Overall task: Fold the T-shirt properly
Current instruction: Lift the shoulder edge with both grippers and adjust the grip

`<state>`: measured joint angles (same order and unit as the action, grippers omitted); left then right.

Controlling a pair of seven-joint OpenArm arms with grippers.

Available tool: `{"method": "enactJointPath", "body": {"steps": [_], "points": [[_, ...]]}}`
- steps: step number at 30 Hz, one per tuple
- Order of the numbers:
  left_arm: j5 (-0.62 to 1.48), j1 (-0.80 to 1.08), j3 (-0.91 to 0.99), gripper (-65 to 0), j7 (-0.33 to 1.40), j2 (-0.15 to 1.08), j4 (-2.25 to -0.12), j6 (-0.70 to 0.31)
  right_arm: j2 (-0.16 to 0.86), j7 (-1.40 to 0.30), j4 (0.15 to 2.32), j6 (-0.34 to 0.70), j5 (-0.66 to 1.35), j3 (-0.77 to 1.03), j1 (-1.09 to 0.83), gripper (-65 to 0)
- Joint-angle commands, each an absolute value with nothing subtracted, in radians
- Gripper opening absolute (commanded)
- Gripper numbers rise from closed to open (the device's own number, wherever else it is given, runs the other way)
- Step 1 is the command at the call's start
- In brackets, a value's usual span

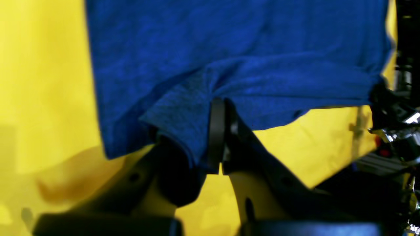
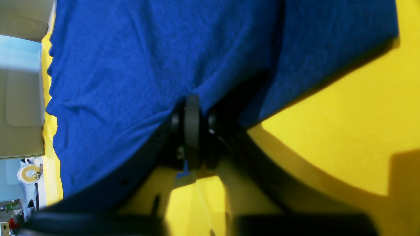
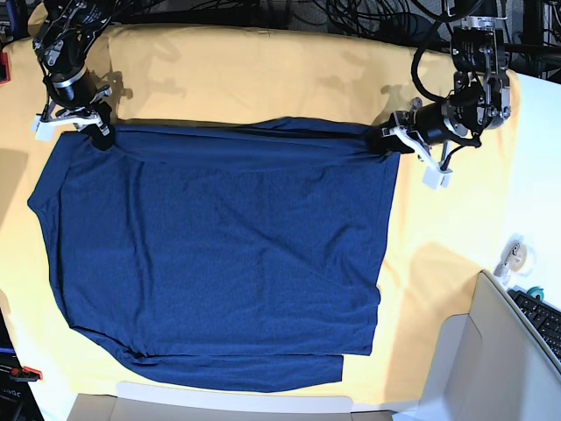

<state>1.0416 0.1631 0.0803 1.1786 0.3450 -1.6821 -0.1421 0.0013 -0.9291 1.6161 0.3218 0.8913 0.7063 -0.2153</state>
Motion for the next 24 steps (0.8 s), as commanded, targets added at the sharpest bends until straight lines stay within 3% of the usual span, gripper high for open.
{"method": "enactJointPath", "body": {"steps": [1, 6, 9, 14, 17, 19, 24], "points": [[1.053, 0.151, 0.084, -64.3, 1.171, 0.360, -1.698, -0.145, 0.016, -0.941, 1.627, 0.337, 0.912, 0.702, -0.203, -50.9], [1.053, 0.151, 0.084, -54.7, 1.181, 0.363, -1.698, -0.145, 0.018, -1.023, 1.627, 0.337, 0.912, 0.702, -0.174, -29.3], [1.055, 0.151, 0.084, -50.4, 1.193, 0.364, -1.698, -0.145, 0.018, -1.027, 1.630, 0.337, 0.912, 0.707, -0.171, -21.7], [1.063, 0.151, 0.093, -44.8, 1.250, 0.366, -1.709, -0.150, 0.027, -1.029, 1.633, 0.337, 0.914, 0.708, -0.173, -20.0], [1.063, 0.171, 0.094, -41.8, 1.253, 0.390, -1.767, -0.237, 0.027, -1.029, 1.652, 0.337, 0.914, 0.710, -0.177, -20.0], [1.055, 0.182, 0.110, -41.6, 1.256, 0.403, -1.801, -0.282, 0.027, -1.029, 1.679, 0.337, 0.914, 0.710, -0.182, -20.0], [1.053, 0.183, 0.179, -41.6, 1.259, 0.412, -1.811, -0.278, 0.027, -1.026, 1.759, 0.302, 0.911, 0.710, -0.196, -20.0]]}}
